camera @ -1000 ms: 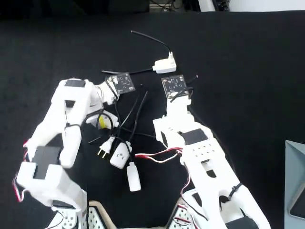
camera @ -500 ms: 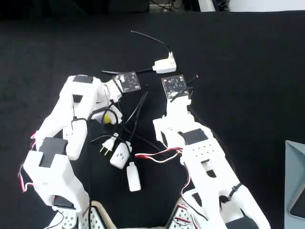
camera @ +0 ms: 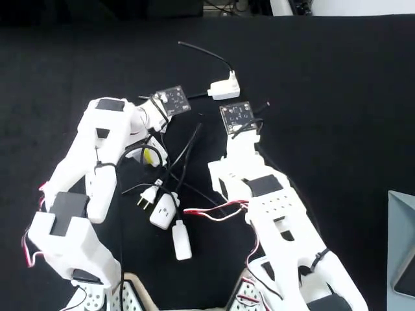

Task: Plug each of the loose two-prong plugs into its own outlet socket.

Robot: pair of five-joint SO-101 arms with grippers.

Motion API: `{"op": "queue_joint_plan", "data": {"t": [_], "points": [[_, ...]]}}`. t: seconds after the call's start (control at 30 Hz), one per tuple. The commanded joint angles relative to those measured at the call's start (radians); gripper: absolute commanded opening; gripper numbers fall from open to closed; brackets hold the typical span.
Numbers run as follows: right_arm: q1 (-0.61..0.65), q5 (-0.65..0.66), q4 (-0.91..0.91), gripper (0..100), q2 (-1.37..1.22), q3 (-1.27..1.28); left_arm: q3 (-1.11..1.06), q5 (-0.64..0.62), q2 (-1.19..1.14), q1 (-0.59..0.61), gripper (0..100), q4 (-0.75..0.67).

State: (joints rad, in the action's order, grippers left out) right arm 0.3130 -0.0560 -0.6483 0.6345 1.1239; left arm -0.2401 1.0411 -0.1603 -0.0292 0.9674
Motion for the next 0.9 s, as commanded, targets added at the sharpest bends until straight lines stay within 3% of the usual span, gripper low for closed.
{"op": "queue_joint_plan", "data": {"t": [0.0, 0.3, 0.67, 0.87], "points": [[-0.015, -0.005, 0.015, 1.3, -0.004, -0.035, 0.062, -0.040, 0.072, -0.013, 31, 0.026], [-0.015, -0.005, 0.015, 1.3, -0.004, -0.035, 0.073, 0.006, 0.040, -0.035, 31, 0.015], [-0.015, -0.005, 0.015, 1.3, -0.004, -0.035, 0.067, -0.287, 0.005, -0.065, 30, -0.206], [-0.015, -0.005, 0.015, 1.3, -0.004, -0.033, -0.018, -0.296, -0.058, -0.036, 30, -0.269]]}}
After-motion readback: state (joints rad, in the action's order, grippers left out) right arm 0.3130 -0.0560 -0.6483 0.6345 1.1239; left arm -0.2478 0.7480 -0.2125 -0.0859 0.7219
